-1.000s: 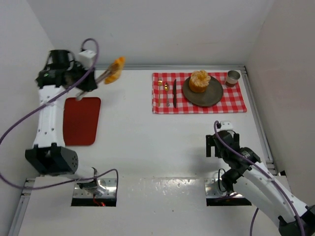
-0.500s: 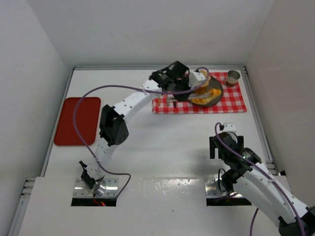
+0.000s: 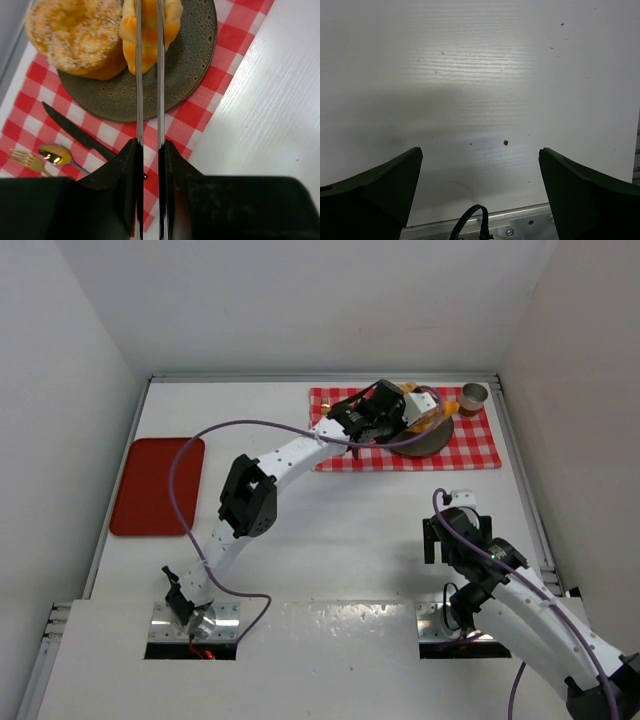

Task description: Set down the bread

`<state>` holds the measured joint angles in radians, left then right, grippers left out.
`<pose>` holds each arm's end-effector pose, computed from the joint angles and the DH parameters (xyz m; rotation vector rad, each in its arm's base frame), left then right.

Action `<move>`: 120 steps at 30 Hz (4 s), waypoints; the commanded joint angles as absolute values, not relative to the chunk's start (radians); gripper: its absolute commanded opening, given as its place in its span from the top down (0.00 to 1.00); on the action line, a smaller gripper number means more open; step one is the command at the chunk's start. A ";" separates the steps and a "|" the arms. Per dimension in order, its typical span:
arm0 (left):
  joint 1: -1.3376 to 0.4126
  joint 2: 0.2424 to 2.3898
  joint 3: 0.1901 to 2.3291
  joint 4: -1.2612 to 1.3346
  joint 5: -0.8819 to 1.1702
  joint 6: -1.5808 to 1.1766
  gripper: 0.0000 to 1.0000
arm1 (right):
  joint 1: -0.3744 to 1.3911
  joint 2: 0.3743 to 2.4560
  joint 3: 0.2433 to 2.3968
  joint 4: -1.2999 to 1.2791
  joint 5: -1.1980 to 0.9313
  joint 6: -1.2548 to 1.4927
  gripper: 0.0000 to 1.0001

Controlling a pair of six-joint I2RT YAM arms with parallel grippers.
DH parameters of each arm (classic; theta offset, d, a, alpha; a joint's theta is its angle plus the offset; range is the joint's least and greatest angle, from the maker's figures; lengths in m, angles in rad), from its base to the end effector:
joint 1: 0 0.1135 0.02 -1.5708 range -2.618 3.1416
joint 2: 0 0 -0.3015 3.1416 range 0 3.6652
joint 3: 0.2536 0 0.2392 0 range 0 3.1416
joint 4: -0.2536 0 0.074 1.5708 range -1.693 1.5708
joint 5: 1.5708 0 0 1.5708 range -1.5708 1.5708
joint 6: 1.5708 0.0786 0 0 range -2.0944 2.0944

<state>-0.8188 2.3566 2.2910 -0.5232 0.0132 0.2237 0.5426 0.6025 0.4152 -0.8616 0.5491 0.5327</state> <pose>0.4058 -0.4354 0.2866 1.0929 1.8878 -0.3557 0.0902 0.0065 0.1779 0.1695 2.4127 -0.2537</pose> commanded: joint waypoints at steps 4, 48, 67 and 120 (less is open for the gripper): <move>-0.841 2.365 2.234 -0.449 0.005 0.225 1.00 | 0.537 0.609 0.407 -0.825 0.549 0.526 0.01; -0.764 2.376 2.092 -0.462 0.052 0.129 0.56 | 0.538 0.603 0.457 -0.877 0.479 0.543 0.01; -0.764 2.363 2.065 -0.408 0.009 0.130 1.00 | 0.538 0.647 0.439 -0.848 0.479 0.515 0.01; -0.028 1.691 1.357 -0.580 0.138 -0.094 0.37 | 0.540 0.465 0.420 -0.930 0.494 0.634 0.01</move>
<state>-0.0601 1.8061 1.2884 -0.5396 0.0914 -0.1349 0.5388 0.4873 0.4229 -0.9138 0.4713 0.6178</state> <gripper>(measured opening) 0.629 0.993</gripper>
